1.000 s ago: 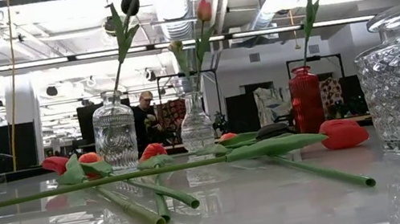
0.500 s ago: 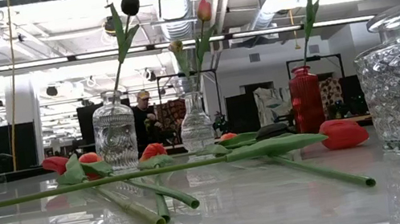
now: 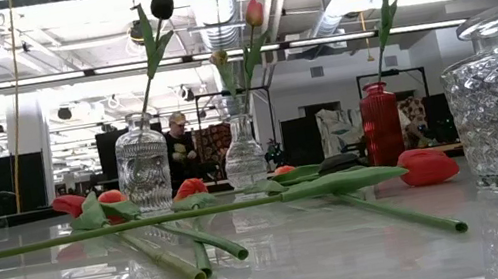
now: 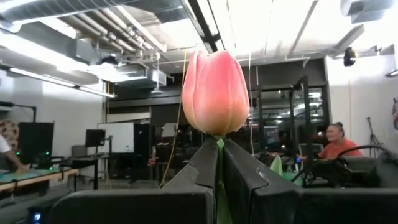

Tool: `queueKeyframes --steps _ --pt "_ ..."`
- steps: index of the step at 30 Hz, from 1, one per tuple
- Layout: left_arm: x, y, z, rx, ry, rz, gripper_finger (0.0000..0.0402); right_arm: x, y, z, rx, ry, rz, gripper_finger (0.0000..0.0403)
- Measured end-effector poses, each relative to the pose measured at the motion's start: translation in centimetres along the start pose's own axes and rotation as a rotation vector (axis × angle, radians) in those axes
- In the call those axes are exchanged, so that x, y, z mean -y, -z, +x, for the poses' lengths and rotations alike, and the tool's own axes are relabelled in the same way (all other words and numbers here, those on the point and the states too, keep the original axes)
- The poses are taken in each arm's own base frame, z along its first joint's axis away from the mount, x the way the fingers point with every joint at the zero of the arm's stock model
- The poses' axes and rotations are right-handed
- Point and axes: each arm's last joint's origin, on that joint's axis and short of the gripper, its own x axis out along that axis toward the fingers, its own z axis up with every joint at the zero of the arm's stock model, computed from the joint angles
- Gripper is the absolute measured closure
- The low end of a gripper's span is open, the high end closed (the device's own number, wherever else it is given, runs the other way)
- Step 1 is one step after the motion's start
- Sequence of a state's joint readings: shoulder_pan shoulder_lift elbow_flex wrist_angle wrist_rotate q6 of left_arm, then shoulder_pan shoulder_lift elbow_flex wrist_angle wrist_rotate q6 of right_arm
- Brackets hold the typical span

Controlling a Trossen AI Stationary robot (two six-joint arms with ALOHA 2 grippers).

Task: Sort flowers into vase by color
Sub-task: Put the pink tulip into the top transparent vase

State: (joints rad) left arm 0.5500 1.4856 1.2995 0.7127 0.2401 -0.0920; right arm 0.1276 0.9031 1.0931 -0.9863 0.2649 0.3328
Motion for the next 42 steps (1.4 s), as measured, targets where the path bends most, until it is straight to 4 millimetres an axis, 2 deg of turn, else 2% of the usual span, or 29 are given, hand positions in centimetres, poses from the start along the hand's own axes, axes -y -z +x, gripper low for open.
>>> queueKeyframes --steps 5,13,31,42 --pt "-1.7 3.0 0.5 -0.049 0.005 -0.025 0.0402 0.0 0.0 0.0 0.000 0.000 -0.001 0.0172" --pt "-2.8 6.1 0.8 -0.118 0.010 -0.050 0.0401 0.0 0.0 0.0 0.000 0.001 -0.001 0.0172" --pt "-2.7 7.2 0.5 -0.195 0.038 -0.016 0.0401 0.0 0.0 0.0 0.000 0.001 -0.001 0.0172" --pt "-2.4 8.0 -0.3 -0.155 0.042 -0.014 0.0401 0.0 0.0 0.0 0.000 0.001 -0.001 0.0172"
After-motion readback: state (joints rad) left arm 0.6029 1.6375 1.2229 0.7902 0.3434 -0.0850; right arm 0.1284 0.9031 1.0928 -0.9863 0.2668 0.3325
